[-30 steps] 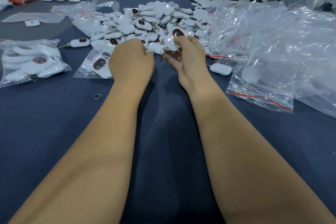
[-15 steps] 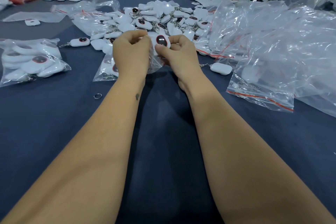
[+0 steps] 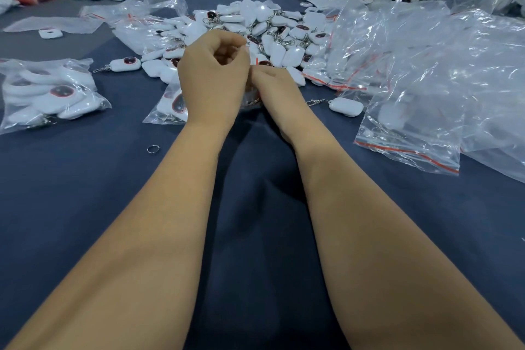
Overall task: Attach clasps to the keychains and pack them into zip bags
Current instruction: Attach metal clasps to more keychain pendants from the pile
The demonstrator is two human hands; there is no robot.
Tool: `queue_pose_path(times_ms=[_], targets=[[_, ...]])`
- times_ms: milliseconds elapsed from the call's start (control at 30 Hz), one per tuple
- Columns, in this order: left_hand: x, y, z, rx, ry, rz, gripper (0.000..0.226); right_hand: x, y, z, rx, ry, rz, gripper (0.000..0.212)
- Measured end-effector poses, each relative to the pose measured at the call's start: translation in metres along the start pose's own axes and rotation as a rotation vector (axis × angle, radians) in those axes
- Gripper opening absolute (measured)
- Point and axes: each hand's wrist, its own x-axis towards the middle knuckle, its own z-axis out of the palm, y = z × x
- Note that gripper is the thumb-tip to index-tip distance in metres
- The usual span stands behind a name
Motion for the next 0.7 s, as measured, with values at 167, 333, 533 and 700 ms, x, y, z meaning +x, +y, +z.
queue_pose_path(times_ms=[167,333,533,700], targets=[[-0.001,-0.004,0.004,0.03,-0.025,-0.049,0.014,-0.001,0.003,0.0,-0.023,0.109,-0.013,0.032],[-0.005,-0.013,0.007,0.237,-0.247,-0.079,0.027,0.003,0.001,-0.008,0.089,0.388,0.114,0.021],[-0.004,-0.016,0.004,0.381,-0.334,0.003,0.033,0.0,0.007,-0.02,-0.8,0.513,0.133,0.045],[0.003,-0.028,-0.003,0.705,-0.325,0.143,0.045,-0.003,0.01,-0.02,-1.094,0.369,0.271,0.042]])
